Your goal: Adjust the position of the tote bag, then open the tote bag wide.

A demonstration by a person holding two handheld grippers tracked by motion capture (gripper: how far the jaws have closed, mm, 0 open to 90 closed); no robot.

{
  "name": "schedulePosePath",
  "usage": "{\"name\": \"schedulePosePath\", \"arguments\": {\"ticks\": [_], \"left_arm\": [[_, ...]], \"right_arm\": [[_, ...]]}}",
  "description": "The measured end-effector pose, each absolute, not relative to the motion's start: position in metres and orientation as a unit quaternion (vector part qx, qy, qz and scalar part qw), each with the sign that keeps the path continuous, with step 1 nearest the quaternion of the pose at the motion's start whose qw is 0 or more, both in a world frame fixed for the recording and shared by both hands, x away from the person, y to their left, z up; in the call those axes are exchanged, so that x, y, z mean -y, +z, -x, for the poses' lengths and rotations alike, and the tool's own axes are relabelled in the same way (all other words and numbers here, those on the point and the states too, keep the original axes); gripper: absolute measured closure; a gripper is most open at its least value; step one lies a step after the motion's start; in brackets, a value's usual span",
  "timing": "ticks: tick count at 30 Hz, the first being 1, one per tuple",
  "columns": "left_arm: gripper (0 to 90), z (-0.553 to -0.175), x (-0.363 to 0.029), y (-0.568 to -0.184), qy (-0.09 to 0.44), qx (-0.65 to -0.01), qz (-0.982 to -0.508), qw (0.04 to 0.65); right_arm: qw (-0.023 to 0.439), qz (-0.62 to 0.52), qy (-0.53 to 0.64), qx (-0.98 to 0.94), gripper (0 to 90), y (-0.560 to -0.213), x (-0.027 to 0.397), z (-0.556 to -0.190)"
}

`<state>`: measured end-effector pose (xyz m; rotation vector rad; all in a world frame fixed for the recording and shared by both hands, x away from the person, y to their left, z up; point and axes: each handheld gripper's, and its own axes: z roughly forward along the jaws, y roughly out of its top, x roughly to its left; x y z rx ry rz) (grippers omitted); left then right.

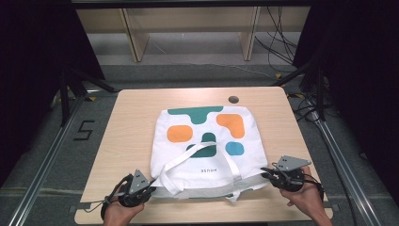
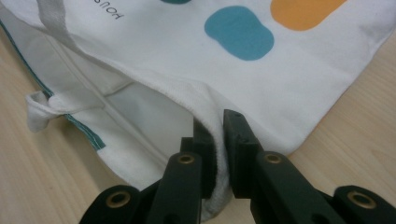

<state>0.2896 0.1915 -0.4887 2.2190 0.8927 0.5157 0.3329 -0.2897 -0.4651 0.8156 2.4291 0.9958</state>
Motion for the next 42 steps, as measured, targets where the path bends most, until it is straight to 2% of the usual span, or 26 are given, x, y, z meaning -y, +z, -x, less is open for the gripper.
{"name": "schedulePosePath", "arguments": {"ticks": [7, 8, 9, 10, 16, 22, 27, 28, 29, 30, 33, 34, 37, 39, 42], "left_arm": [[83.8, -0.292, -0.200, -0.444, 0.210, -0.318, -0.861, 0.338], [84.0, -0.293, -0.200, -0.433, 0.227, -0.294, -0.867, 0.333], [84.0, -0.291, -0.200, -0.428, 0.223, -0.303, -0.867, 0.327], [84.0, -0.291, -0.200, -0.428, 0.223, -0.303, -0.867, 0.327], [84.1, -0.294, -0.203, -0.408, 0.226, -0.297, -0.867, 0.330], [84.1, -0.306, -0.210, -0.388, 0.211, -0.289, -0.876, 0.323], [84.2, -0.314, -0.217, -0.365, 0.203, -0.282, -0.882, 0.319], [84.2, -0.314, -0.217, -0.360, 0.204, -0.282, -0.882, 0.318], [84.2, -0.316, -0.217, -0.356, 0.198, -0.279, -0.885, 0.316], [84.2, -0.317, -0.217, -0.349, 0.185, -0.285, -0.885, 0.319], [84.0, -0.326, -0.218, -0.328, 0.161, -0.284, -0.890, 0.318], [84.0, -0.329, -0.218, -0.318, 0.161, -0.283, -0.890, 0.319], [84.2, -0.336, -0.218, -0.296, 0.145, -0.279, -0.895, 0.318], [84.2, -0.344, -0.218, -0.281, 0.137, -0.276, -0.897, 0.318], [84.4, -0.354, -0.219, -0.262, 0.132, -0.282, -0.893, 0.325]], "right_arm": [[0.179, -0.281, 0.384, -0.861, 85.7, -0.443, 0.288, -0.332], [0.166, -0.276, 0.400, -0.858, 85.9, -0.434, 0.288, -0.332], [0.148, -0.291, 0.405, -0.854, 85.9, -0.429, 0.287, -0.331], [0.165, -0.274, 0.407, -0.856, 86.1, -0.423, 0.290, -0.336], [0.156, -0.265, 0.416, -0.856, 86.3, -0.393, 0.287, -0.344], [0.132, -0.260, 0.409, -0.865, 86.5, -0.368, 0.279, -0.359], [0.142, -0.241, 0.401, -0.873, 86.4, -0.344, 0.276, -0.366], [0.125, -0.251, 0.406, -0.870, 86.5, -0.337, 0.274, -0.364], [0.118, -0.251, 0.409, -0.869, 86.5, -0.331, 0.274, -0.366], [0.133, -0.246, 0.403, -0.871, 86.6, -0.326, 0.277, -0.369], [0.116, -0.243, 0.405, -0.874, 86.7, -0.306, 0.277, -0.375], [0.110, -0.254, 0.401, -0.873, 86.7, -0.290, 0.278, -0.378], [0.118, -0.256, 0.402, -0.871, 87.0, -0.279, 0.278, -0.382], [0.139, -0.256, 0.396, -0.871, 87.3, -0.261, 0.279, -0.387], [0.135, -0.269, 0.408, -0.862, 87.7, -0.239, 0.277, -0.392]]}}
